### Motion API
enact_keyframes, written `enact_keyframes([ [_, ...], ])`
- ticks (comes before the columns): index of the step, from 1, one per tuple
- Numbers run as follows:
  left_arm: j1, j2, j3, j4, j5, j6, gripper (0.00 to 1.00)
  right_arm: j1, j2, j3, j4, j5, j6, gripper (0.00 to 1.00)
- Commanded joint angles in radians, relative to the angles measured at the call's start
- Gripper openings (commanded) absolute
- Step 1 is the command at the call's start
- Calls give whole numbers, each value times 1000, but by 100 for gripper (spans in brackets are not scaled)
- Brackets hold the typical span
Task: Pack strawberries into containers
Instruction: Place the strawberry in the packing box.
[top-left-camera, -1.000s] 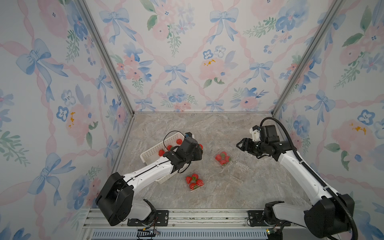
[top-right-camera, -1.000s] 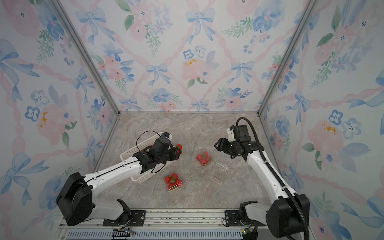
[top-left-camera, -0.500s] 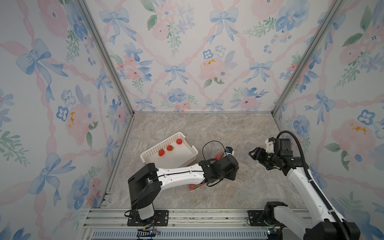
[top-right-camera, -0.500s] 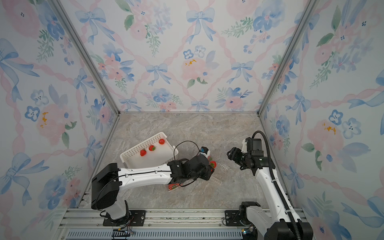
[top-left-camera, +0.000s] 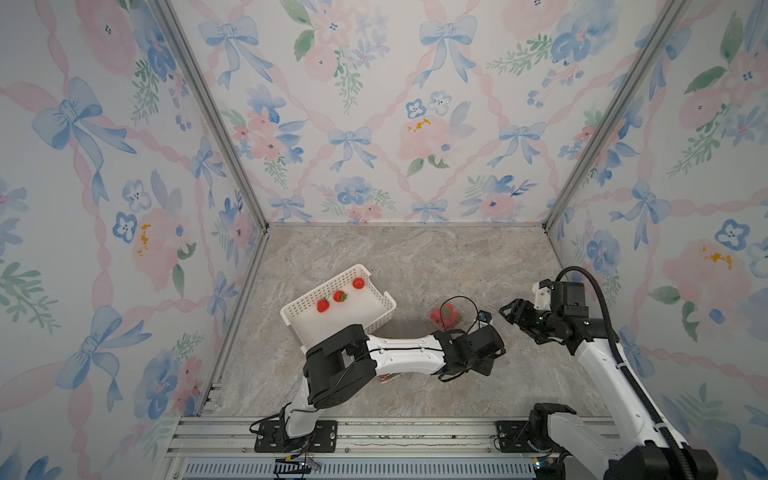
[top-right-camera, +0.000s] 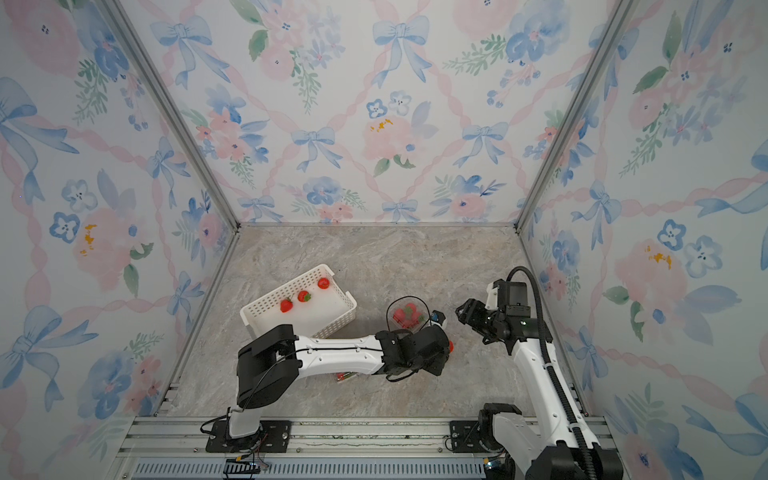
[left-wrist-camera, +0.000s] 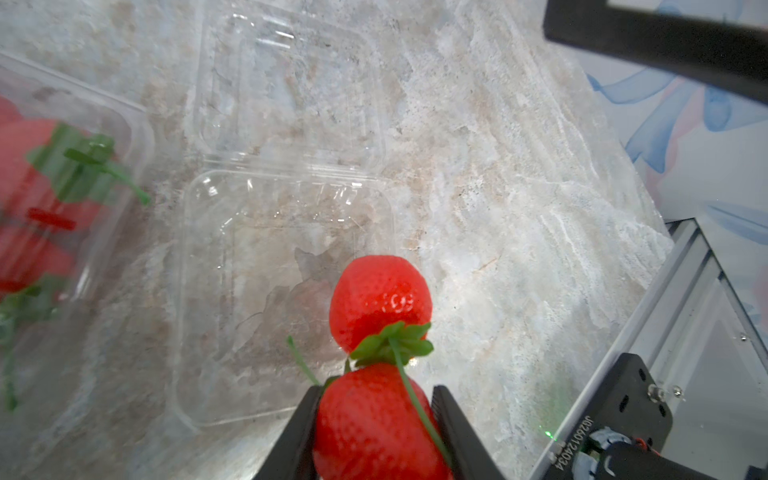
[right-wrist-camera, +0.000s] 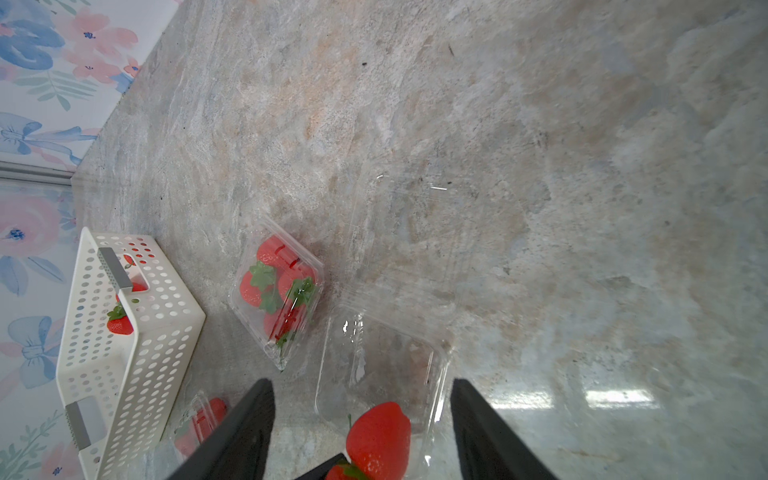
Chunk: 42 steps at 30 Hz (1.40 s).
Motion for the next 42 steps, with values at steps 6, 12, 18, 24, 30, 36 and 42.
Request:
enact_keyframes([
  [6,38,52,42,-6,1,22,40,-7,-8,-18,-5,-32,-31,69],
  [12,47,94,75,-7,18,29,42,-7,-8,-17,-5,-44,-35,69],
  [18,49,110,83,-6,23,28,43,-7,-18,-13,-10,-52,-40,69],
  [24,54,117,84,-6,27,31,40,-6,-23,-12,-12,-52,-41,69],
  [30,55,114,82,-6,25,33,39,-7,-21,-11,-10,-52,-39,69],
  [36,61,110,75,-6,23,30,39,-7,-20,-12,-6,-55,-41,69],
  [42,59,110,75,-6,19,29,37,-7,-21,-16,-4,-58,-39,69],
])
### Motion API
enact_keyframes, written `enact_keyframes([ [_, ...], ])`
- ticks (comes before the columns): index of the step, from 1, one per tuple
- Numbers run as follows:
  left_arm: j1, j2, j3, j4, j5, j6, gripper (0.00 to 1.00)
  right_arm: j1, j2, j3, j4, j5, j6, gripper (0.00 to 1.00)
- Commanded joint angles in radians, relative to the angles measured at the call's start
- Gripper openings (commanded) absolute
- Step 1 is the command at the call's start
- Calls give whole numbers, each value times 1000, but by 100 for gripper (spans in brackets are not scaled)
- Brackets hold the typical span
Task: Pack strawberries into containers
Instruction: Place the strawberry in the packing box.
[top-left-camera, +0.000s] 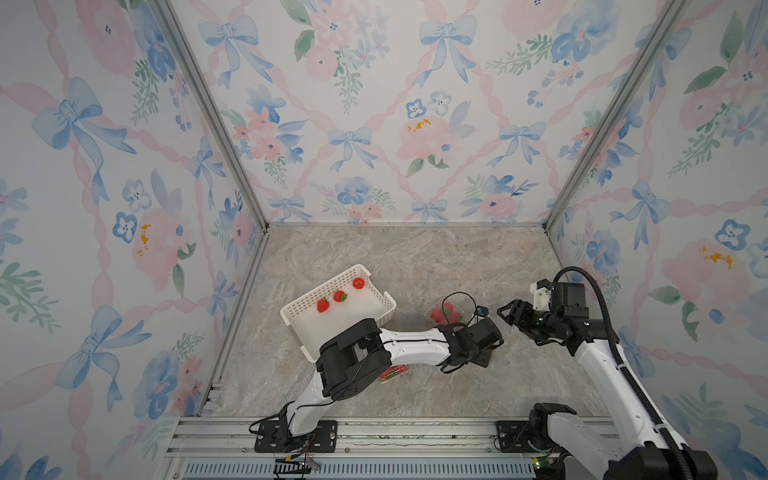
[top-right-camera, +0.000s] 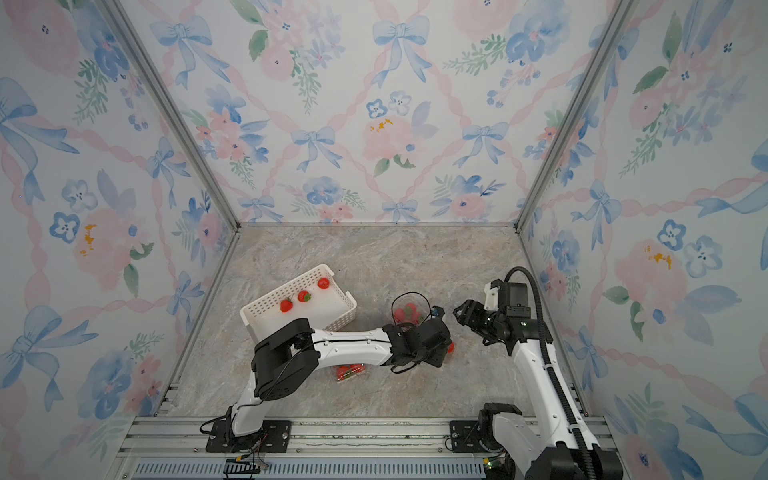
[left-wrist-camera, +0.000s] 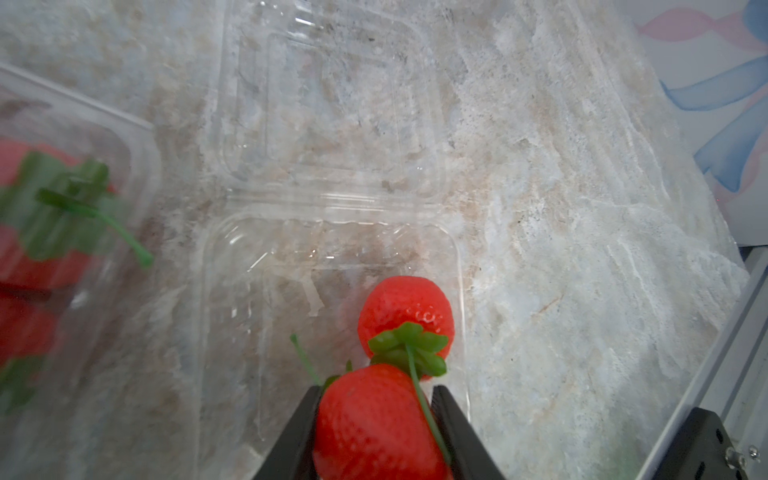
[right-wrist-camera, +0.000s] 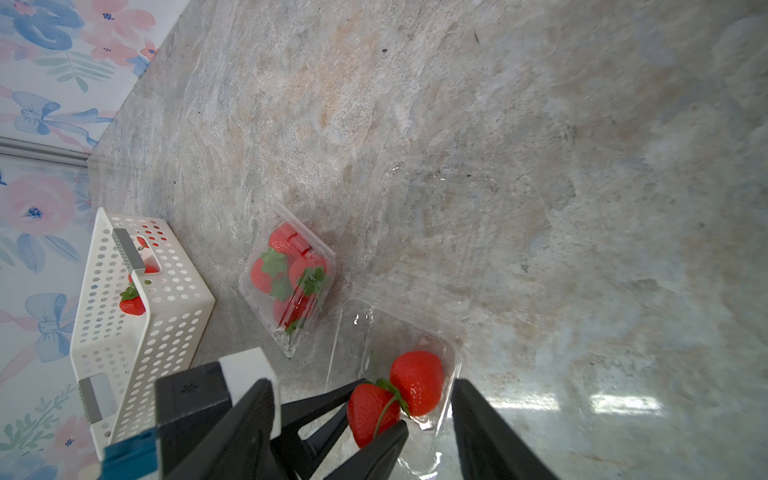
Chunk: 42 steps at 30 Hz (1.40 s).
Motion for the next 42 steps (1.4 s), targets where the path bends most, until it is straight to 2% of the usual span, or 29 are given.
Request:
enact_keyframes([
  [1,7,14,10,-4,1,15,38,-7,-17,-12,-4,-14,-14,69],
  [42,15,-3,-8,-4,-11,12,37,-6,6,-10,17,-27,-10,69],
])
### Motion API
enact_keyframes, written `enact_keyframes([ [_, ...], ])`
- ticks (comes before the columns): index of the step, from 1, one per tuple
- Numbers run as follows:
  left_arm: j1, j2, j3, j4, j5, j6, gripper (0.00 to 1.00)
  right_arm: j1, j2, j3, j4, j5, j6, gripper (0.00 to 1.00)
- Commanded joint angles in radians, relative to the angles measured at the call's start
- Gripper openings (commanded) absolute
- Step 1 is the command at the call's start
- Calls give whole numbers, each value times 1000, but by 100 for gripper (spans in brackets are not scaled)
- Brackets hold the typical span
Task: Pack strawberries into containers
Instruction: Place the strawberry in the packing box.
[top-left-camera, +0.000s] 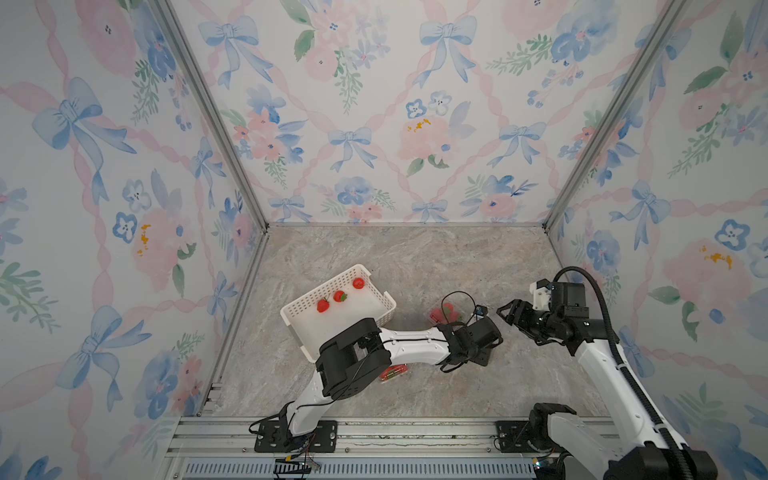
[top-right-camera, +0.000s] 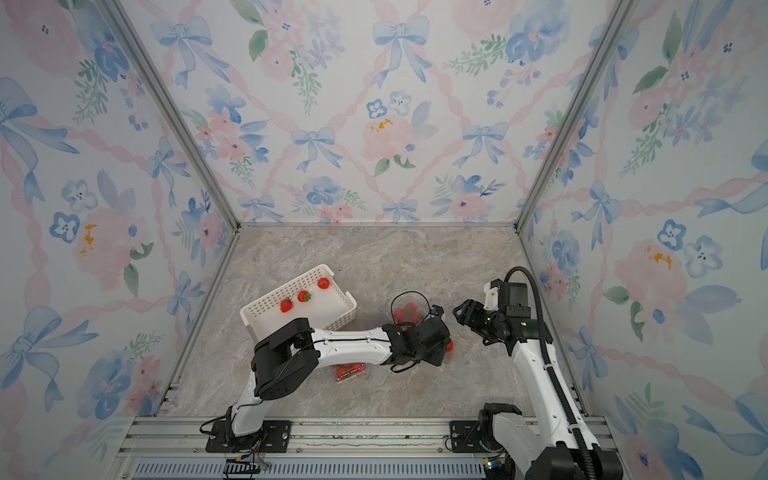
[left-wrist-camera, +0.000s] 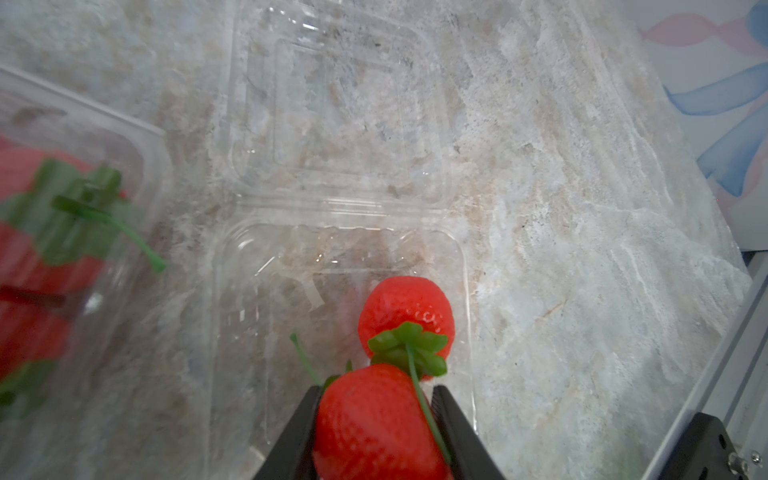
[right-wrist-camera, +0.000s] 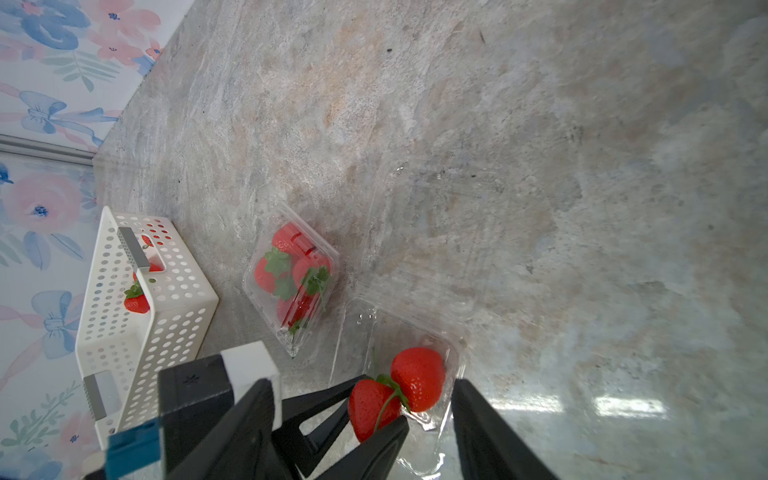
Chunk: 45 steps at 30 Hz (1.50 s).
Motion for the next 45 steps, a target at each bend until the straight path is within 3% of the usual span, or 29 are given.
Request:
enact_keyframes([
  [1,9,-2,-8,-4,-11,12,37,-6,6,-10,12,-14,-12,70],
  [39,15,4,-9,-4,-7,11,36,-6,23,-17,29,-22,-9,69],
  [45,17,6,-9,-4,-6,11,46,-6,27,-16,31,-22,-9,69],
])
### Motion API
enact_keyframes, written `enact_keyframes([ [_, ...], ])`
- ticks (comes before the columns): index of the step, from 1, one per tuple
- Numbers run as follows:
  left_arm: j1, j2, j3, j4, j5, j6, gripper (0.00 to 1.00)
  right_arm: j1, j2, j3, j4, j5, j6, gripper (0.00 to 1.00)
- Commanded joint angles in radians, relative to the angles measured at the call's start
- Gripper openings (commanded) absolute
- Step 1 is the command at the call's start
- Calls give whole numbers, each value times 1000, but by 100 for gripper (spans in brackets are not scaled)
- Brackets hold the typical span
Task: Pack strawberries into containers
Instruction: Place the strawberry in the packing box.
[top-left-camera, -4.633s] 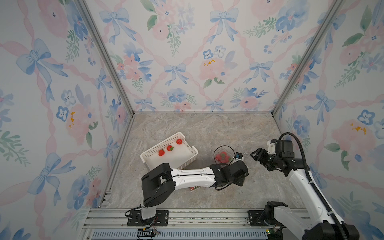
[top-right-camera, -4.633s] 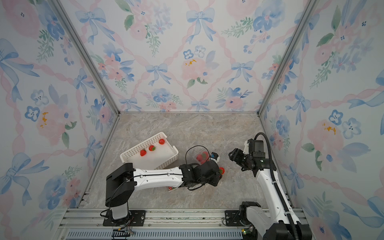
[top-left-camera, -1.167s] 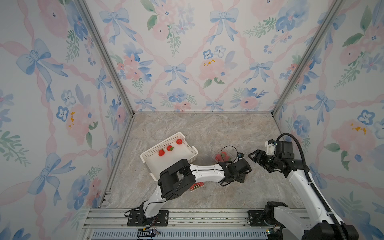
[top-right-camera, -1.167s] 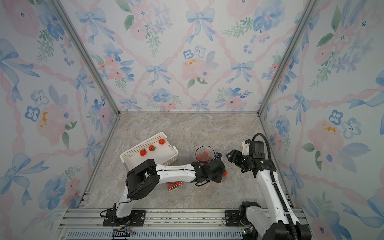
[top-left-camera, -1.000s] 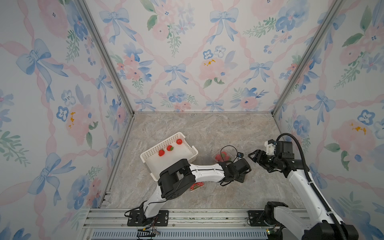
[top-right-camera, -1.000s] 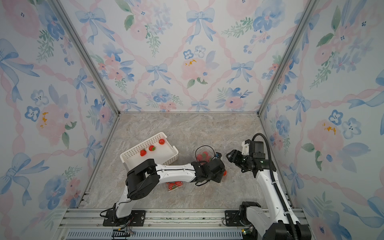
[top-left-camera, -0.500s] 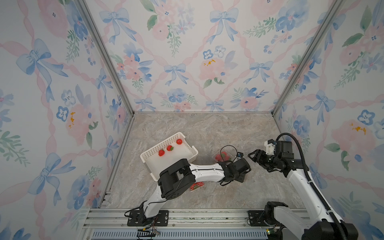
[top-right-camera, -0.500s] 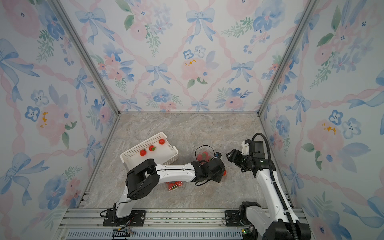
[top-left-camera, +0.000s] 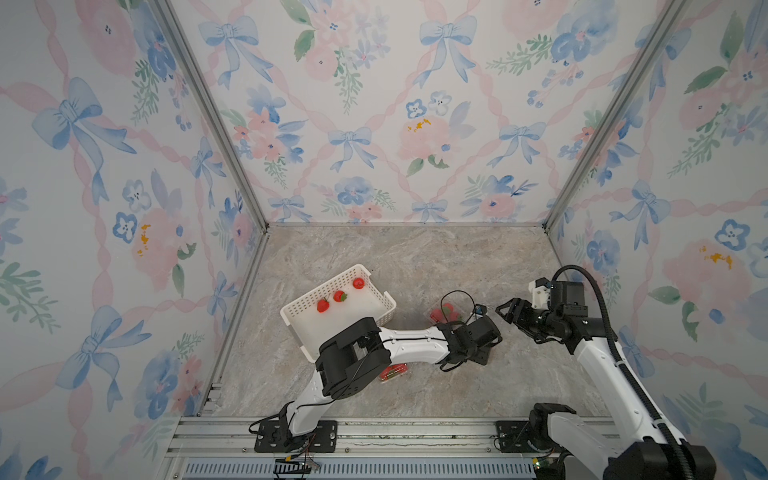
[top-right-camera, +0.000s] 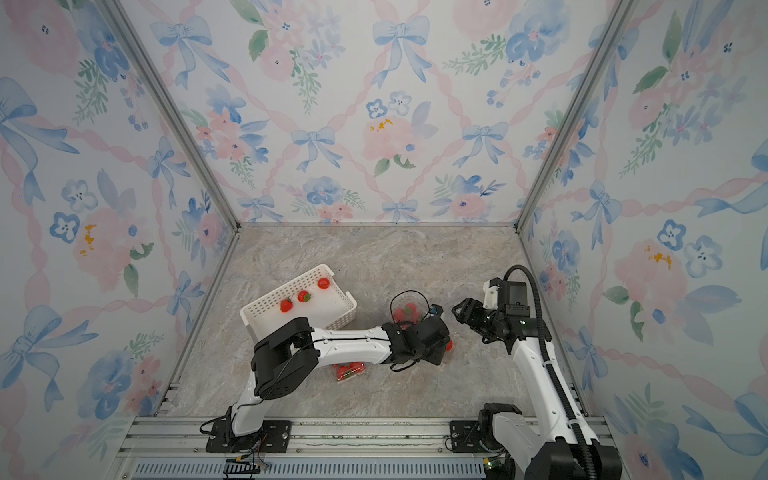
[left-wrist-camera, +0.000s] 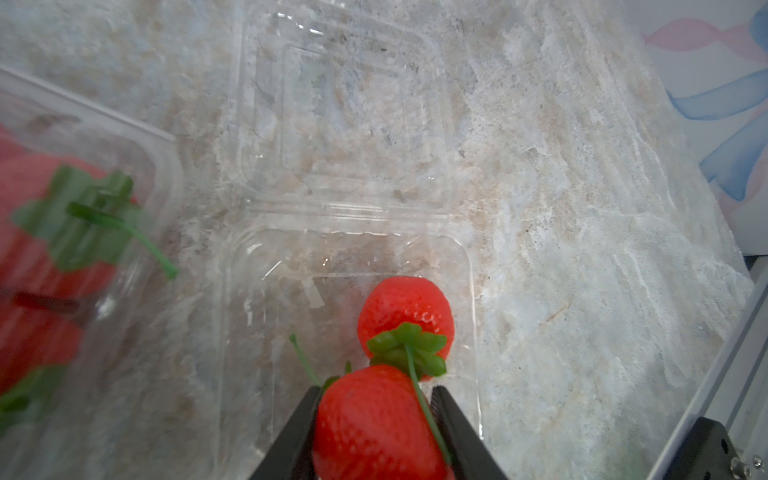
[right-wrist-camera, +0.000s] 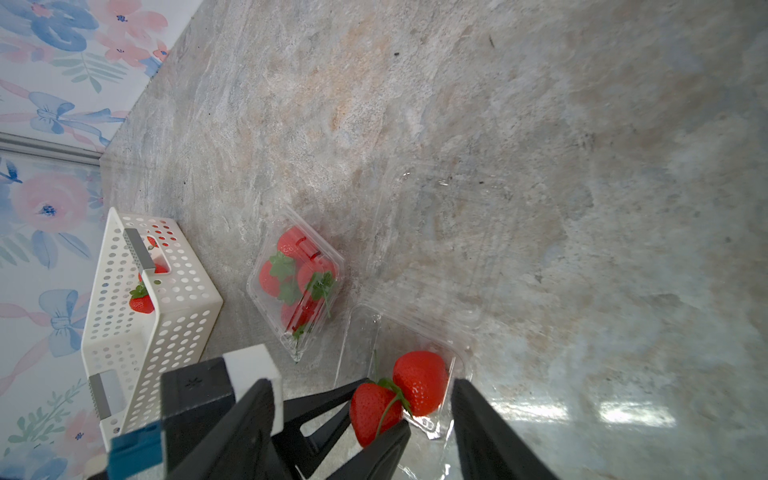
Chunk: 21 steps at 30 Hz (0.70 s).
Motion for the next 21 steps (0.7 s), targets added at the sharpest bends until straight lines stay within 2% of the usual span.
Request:
enact_keyframes([
  [1,12,6,-10,-4,-6,10,48,-7,8,-16,5,-13,-9,69],
  [4,14,6,-12,-4,-10,8,52,-6,11,-13,6,-15,-11,69],
  [15,18,-37,-35,-4,-48,-1,54,-7,29,-6,7,-17,-21,70],
  [21,4,-100,-51,-3,-126,29,54,-5,65,16,-8,-23,-61,70],
])
